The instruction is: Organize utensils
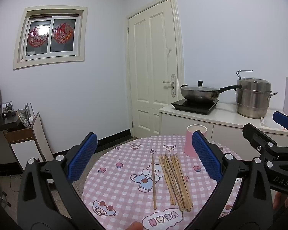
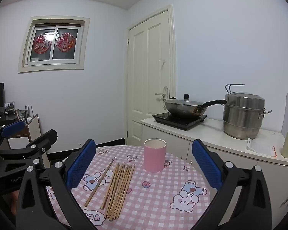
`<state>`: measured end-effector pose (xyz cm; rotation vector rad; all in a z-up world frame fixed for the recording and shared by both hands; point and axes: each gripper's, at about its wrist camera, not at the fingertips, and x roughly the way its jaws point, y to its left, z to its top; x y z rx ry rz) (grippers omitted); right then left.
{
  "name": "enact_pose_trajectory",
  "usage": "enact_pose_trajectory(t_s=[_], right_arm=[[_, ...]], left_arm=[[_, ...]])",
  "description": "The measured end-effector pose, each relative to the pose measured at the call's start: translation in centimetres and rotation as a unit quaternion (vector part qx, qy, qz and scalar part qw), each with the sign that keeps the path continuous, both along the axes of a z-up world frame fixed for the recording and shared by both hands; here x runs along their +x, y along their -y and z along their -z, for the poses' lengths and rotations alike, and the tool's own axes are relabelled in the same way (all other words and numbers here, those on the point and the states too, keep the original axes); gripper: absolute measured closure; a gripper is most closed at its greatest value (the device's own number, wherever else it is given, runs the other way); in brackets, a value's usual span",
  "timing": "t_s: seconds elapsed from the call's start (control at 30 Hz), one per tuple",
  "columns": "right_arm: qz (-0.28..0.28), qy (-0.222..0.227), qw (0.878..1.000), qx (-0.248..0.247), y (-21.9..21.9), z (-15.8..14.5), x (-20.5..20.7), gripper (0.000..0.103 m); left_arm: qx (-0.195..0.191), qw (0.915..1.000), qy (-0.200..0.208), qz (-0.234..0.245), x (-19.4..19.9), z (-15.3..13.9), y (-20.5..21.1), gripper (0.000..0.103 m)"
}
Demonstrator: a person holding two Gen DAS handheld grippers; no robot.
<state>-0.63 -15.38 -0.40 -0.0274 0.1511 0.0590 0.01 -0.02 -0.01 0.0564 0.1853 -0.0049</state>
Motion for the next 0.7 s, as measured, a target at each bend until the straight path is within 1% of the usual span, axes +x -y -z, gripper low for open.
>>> enact_pose_trajectory(t_s=[0.53,0.7], right_arm=[[-0.001,-0.004,1.0,0.001,-0.04,-0.24,-0.02,0.006],[-0.002,-0.005,1.0,0.0,0.18,0.14,0.14,0.006]], left_arm=[[-0.002,1.0,-0.002,-0.001,0.0,0.0,-0.01,0.006],[-0.003,1.0,-0.002,-0.001,-0.01,-0.01,0.01,0.006]])
